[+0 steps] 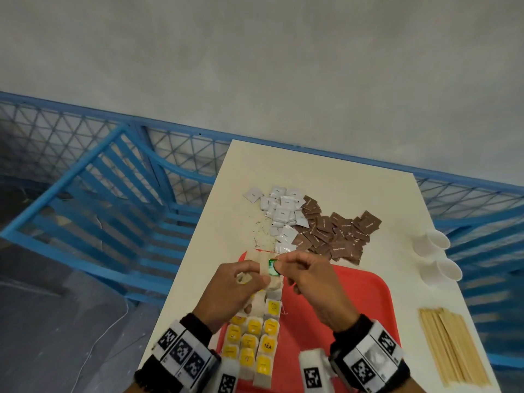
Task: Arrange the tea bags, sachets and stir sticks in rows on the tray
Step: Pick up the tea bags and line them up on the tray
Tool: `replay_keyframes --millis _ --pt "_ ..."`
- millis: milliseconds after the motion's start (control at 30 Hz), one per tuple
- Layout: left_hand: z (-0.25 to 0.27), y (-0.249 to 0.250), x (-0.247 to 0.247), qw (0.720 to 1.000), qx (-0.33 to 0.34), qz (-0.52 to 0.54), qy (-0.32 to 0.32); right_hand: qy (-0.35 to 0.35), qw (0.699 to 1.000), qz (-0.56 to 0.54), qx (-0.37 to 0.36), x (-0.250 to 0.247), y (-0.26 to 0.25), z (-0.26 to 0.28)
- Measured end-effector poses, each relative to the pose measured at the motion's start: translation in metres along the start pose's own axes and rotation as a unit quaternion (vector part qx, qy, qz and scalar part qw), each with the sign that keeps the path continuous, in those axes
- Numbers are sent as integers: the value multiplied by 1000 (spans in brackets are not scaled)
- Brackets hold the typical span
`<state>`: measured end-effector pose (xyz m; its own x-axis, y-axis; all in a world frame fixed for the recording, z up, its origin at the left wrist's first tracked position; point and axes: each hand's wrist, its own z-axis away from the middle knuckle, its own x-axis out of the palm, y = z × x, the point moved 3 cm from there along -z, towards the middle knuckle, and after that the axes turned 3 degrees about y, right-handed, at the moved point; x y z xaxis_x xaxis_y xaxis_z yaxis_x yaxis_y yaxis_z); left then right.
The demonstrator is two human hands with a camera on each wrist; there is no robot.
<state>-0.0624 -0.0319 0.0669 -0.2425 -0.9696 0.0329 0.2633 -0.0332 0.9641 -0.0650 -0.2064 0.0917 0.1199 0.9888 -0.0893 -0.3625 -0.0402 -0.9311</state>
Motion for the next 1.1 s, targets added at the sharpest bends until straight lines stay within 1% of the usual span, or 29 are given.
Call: replay_keyframes --millis 67,167,233,300,367,433,500,567,600,667,733,833,967,1033,1100 --pt "1 3 -3 1000 2 3 0 0 1000 11 -11 6 1 -2" --pt "-2 3 -12 999 18 -28 30 -11 1000 16 -15 16 4 -3" --pt "-4 4 -17 998 26 -38 32 -19 1000 11 -14 20 5 -6" --pt "-6 6 -23 998 32 -45 26 -29 1000 -6 11 23 9 -8" --pt "-7 8 -28 998 39 -57 14 -59 997 -16 46 26 14 -7" --pt "-9 5 -32 996 37 -81 0 -85 995 -23 45 30 20 -6" --pt "-9 -3 -34 993 26 -115 0 -63 998 -2 23 31 27 -8" --pt "-7 -12 -40 991 6 -135 26 -29 998 50 -1 30 41 -15" --pt "-6 -17 -44 991 -10 -128 43 -17 996 84 -2 29 52 -20" --pt "1 -25 -54 992 -50 -95 67 -10 989 147 19 29 81 -29" --pt "8 -31 -64 991 -87 -64 75 -18 981 191 39 30 108 -33" --pt "16 -37 -75 987 -138 -13 83 -14 973 226 48 34 133 -38" --pt "19 -40 -79 968 -207 119 77 8 961 270 57 43 143 -43" --pt "19 -39 -77 956 -224 175 68 18 944 324 56 47 142 -41" --pt "16 -34 -71 951 -228 202 56 19 937 343 54 47 135 -39"
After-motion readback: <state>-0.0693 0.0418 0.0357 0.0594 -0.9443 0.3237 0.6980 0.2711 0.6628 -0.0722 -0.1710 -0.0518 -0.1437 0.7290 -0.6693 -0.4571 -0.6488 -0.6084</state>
